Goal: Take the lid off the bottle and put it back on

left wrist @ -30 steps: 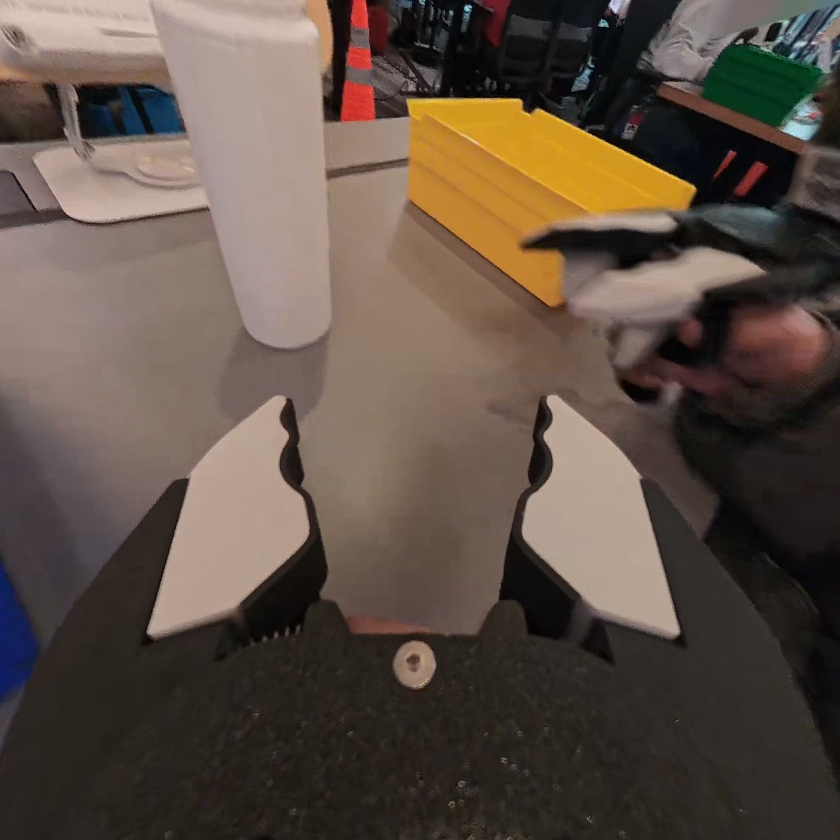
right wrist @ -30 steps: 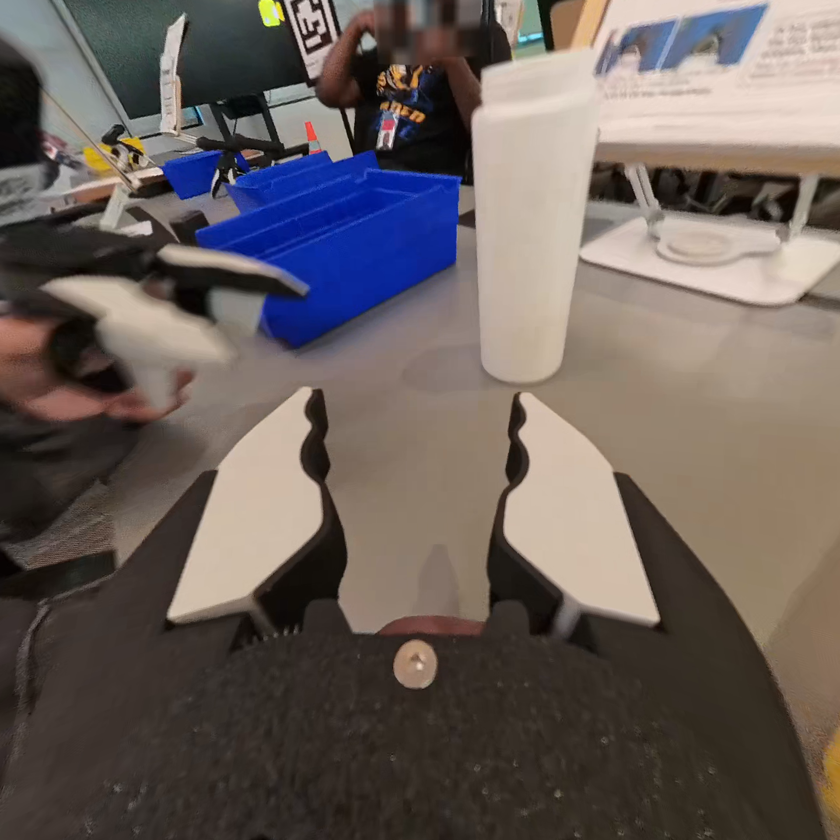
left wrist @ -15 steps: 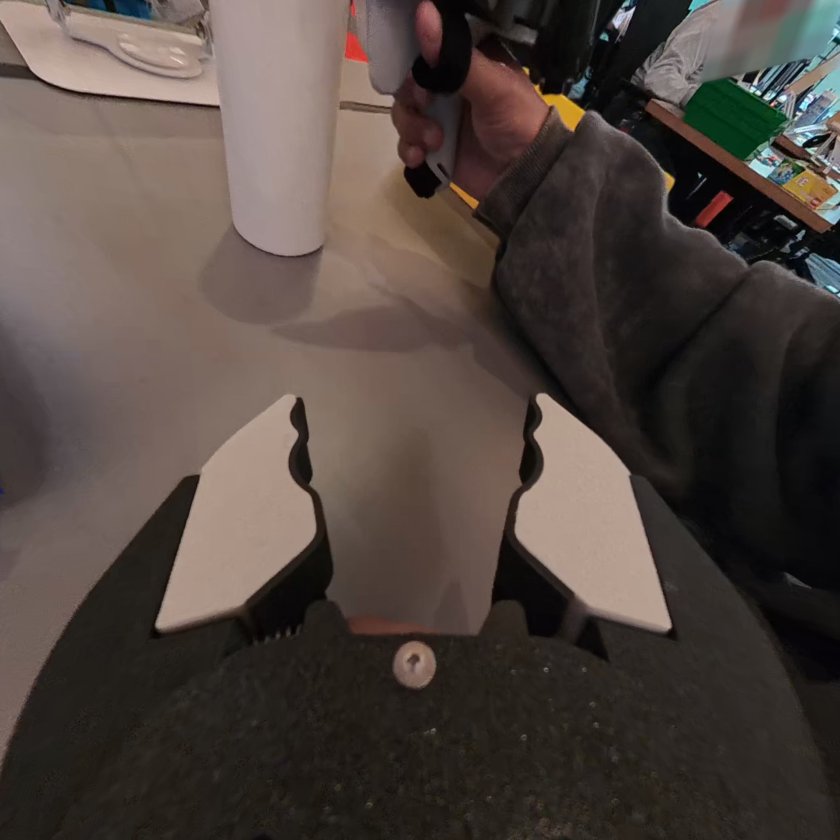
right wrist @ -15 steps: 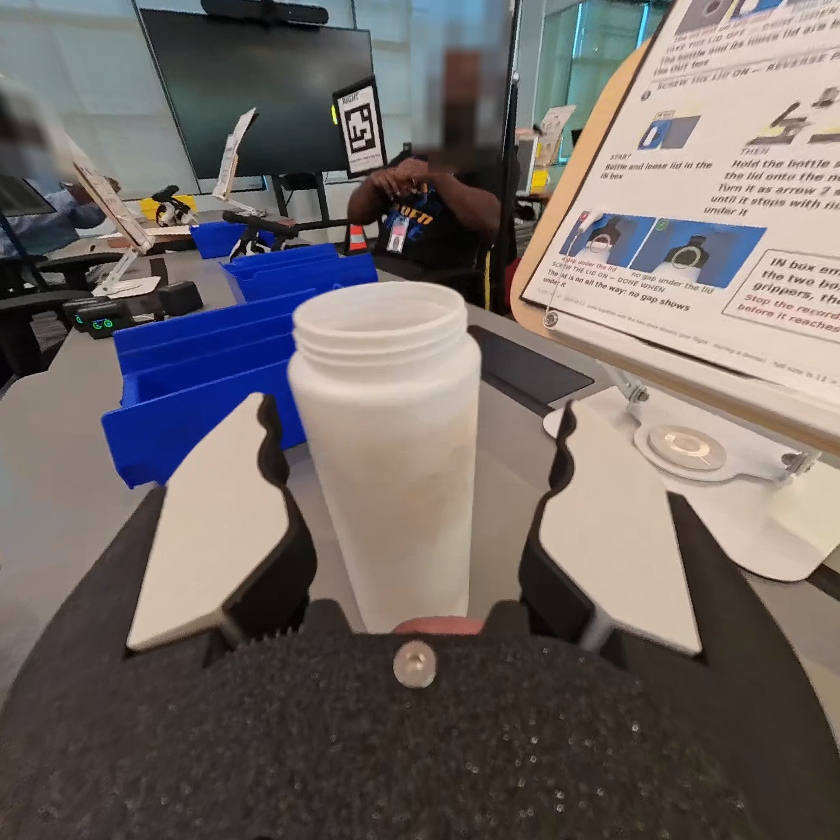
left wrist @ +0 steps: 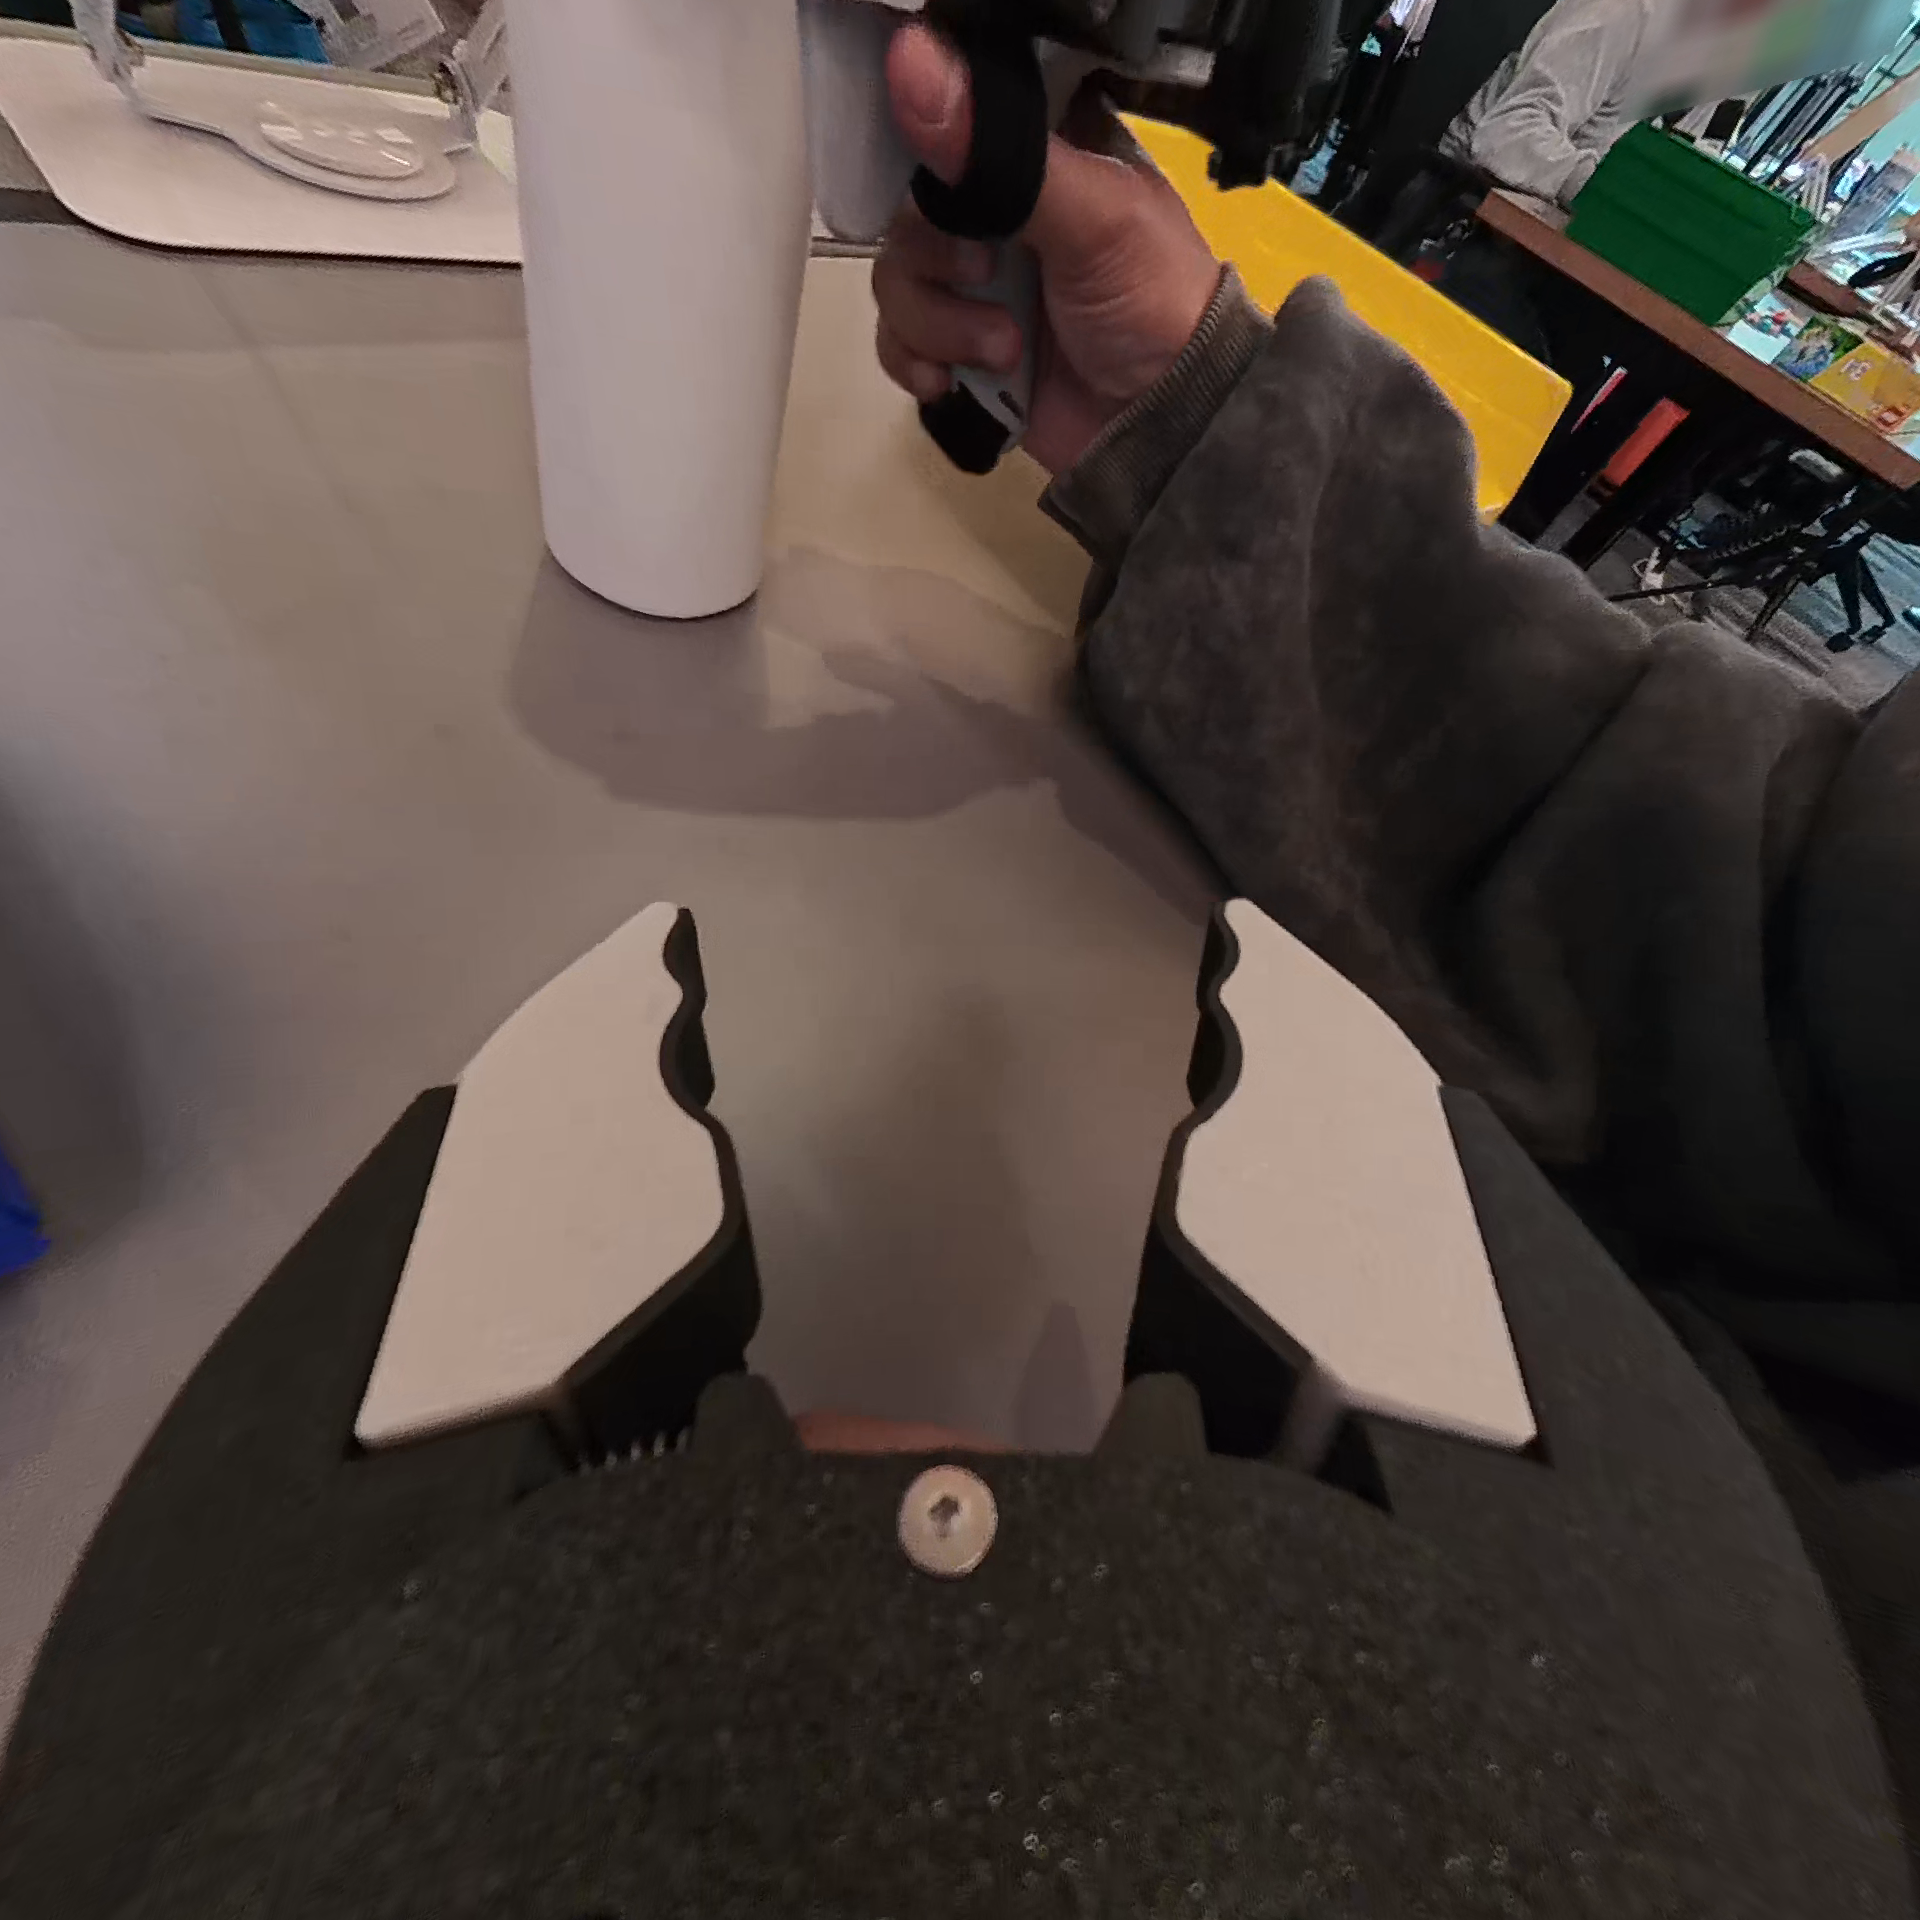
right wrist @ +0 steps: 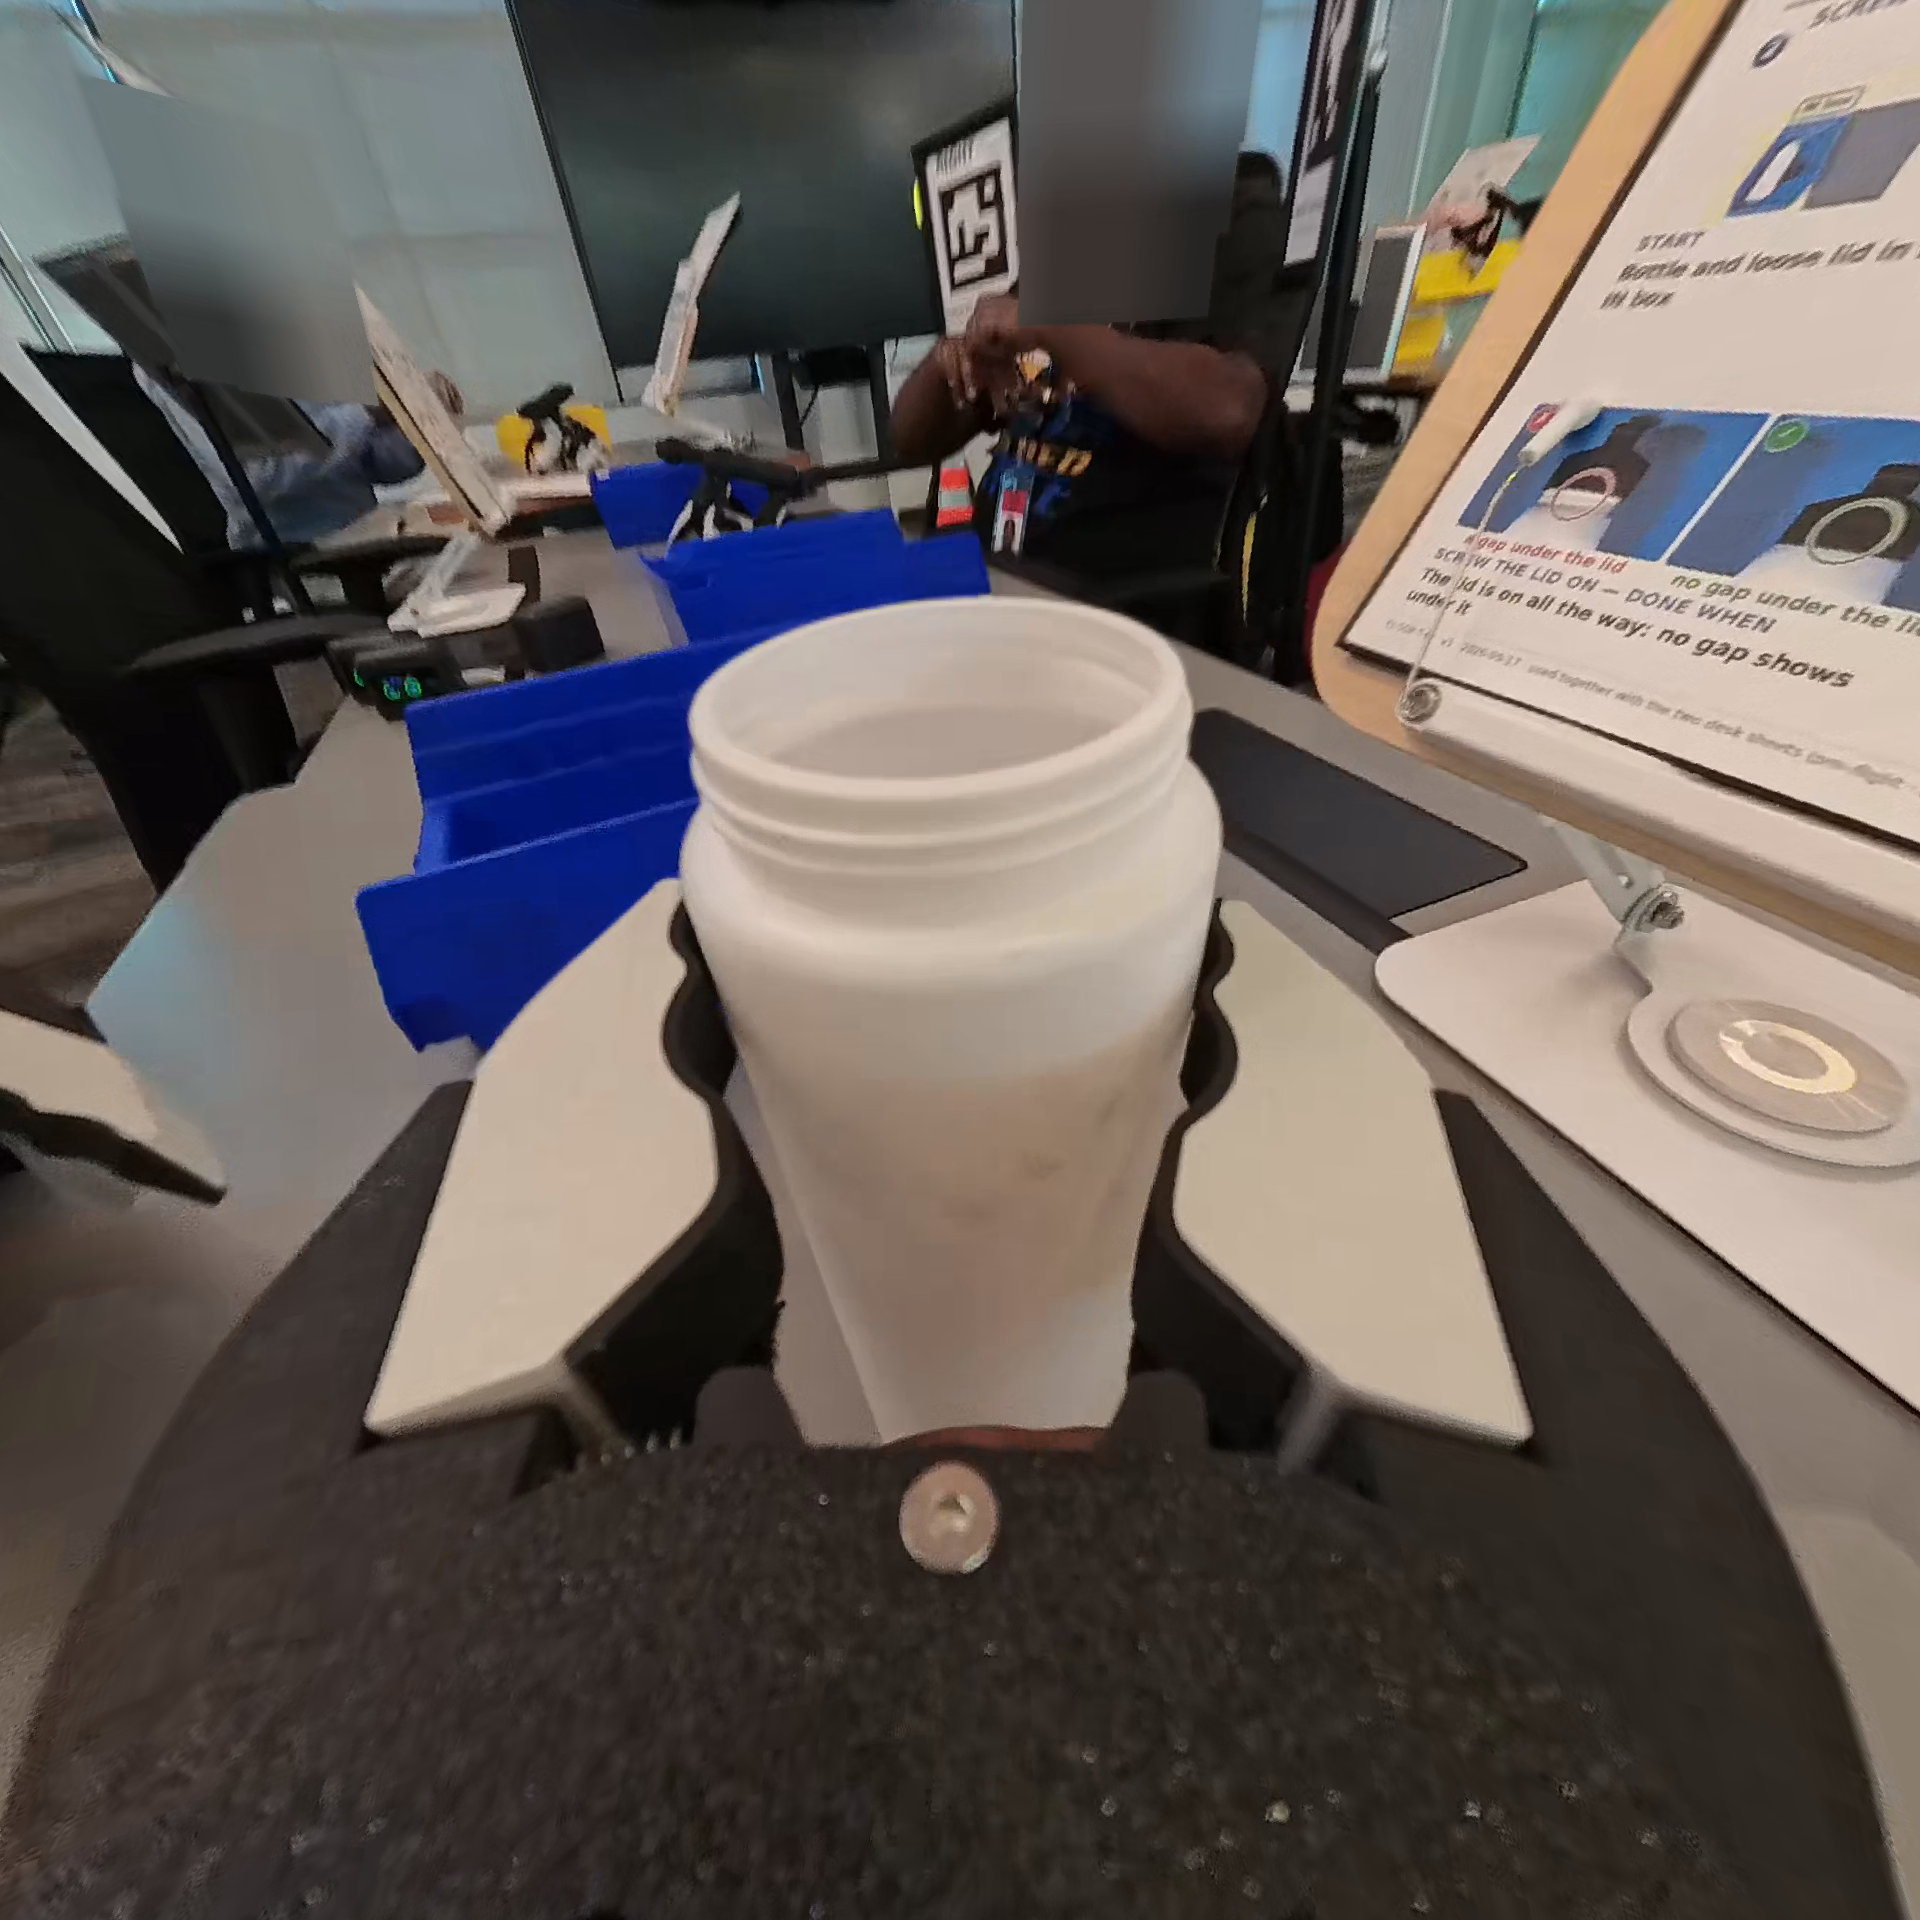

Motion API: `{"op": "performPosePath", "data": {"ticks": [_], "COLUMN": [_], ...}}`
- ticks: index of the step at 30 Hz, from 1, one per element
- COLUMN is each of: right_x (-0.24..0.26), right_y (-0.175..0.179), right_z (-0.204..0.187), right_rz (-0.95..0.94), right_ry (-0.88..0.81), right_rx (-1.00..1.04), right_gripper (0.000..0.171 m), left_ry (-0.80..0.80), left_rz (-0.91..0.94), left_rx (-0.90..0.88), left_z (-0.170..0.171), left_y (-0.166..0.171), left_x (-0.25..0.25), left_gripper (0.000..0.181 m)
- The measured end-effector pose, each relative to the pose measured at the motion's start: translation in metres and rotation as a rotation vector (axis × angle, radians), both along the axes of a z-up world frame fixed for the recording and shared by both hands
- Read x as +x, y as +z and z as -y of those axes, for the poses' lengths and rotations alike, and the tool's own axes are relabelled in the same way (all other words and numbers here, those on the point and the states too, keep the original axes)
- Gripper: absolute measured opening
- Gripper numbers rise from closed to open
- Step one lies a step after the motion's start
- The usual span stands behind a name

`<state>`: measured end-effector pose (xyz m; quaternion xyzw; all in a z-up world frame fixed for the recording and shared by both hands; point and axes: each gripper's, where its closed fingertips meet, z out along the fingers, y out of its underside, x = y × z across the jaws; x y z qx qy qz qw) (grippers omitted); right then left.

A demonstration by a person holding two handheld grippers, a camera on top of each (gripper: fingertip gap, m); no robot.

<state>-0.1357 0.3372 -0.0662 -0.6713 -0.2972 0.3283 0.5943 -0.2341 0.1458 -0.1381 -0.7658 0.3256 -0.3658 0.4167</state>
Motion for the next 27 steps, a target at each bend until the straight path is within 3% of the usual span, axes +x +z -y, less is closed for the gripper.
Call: {"op": "performPosePath", "data": {"ticks": [10,13,16,19,23,27], "right_x": [-0.008,-0.009,-0.006,-0.006,-0.008,-0.006], "right_y": [-0.001,0.000,-0.001,-0.001,-0.001,-0.001], "right_z": [0.018,0.018,0.017,0.017,0.017,0.016], "right_rz": [0.032,0.024,0.013,0.008,0.015,0.012], "right_ry": [-0.009,-0.022,-0.029,-0.033,-0.036,-0.043], "right_rx": [0.010,0.025,0.020,0.020,0.025,0.018], "right_gripper": [0.087,0.087,0.087,0.087,0.087,0.087], "left_ry": [0.061,0.015,0.038,0.086,-0.194,-0.285], "left_rz": [-0.079,-0.209,-0.379,-0.507,-0.766,-0.857], "left_rx": [0.116,0.117,0.086,0.075,0.019,-0.039], "left_z": [-0.013,-0.014,-0.039,-0.088,-0.112,-0.147], "left_y": [0.006,0.015,0.038,0.058,0.028,-0.011], "left_x": [-0.014,-0.039,-0.085,-0.124,-0.155,-0.158], "left_gripper": [0.089,0.087,0.085,0.083,0.090,0.090]}}
